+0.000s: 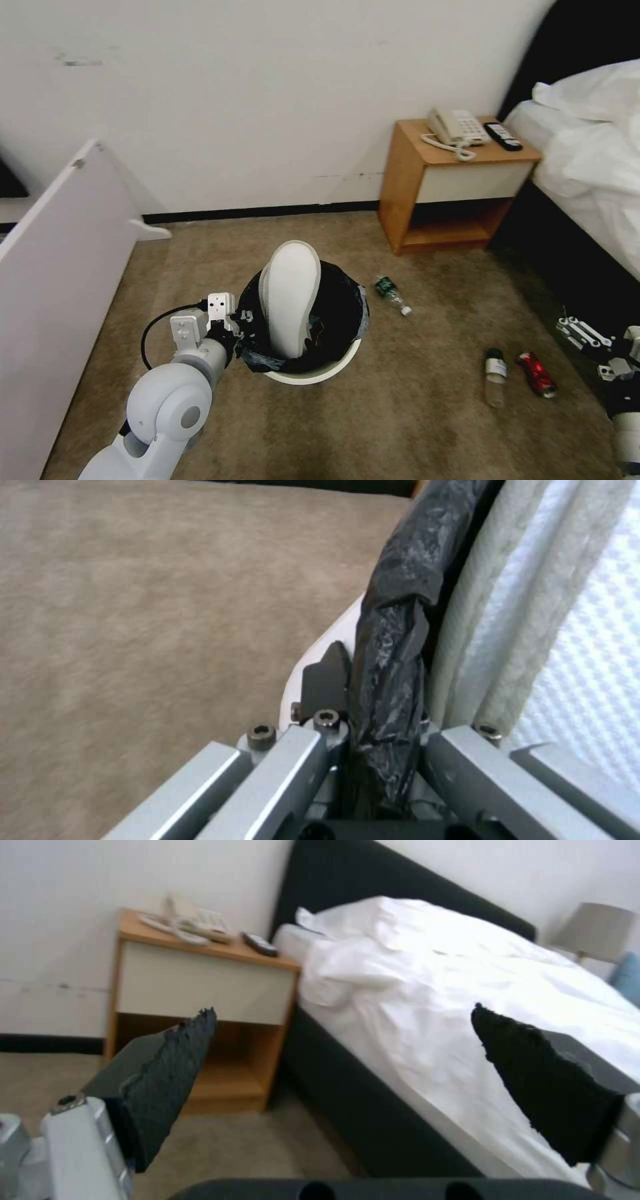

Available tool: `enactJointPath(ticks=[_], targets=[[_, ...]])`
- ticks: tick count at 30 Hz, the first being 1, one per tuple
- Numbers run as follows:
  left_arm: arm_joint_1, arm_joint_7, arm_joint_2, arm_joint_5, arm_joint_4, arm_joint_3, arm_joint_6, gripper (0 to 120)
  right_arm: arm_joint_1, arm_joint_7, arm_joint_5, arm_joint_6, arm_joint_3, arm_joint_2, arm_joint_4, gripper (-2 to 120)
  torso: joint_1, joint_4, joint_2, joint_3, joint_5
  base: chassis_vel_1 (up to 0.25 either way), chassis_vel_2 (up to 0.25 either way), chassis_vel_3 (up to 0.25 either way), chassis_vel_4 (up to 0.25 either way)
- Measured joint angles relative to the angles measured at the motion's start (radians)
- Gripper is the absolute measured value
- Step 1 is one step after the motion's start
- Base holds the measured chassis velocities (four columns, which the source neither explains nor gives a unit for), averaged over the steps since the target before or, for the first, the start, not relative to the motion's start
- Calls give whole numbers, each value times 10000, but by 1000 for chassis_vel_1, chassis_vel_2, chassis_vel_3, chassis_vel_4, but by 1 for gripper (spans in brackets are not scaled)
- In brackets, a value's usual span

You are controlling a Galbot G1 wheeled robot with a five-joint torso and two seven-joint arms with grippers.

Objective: Pick up the trash bin, then pick up the garbage from the floor and place it into the trash bin.

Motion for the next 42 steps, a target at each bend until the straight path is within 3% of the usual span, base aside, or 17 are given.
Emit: enactJointPath(ticks=[13, 42], targets=[[38, 69, -32, 30, -22, 16, 1, 1, -10, -47, -42, 86, -49, 219, 39, 99, 1, -2, 0, 0, 1, -104, -101, -101, -95], [71, 114, -137, -18, -91, -24, -3, 1, 39, -175, -86, 203, -171, 499, 110, 100, 1, -2, -1, 0, 0, 0, 0, 0, 0]])
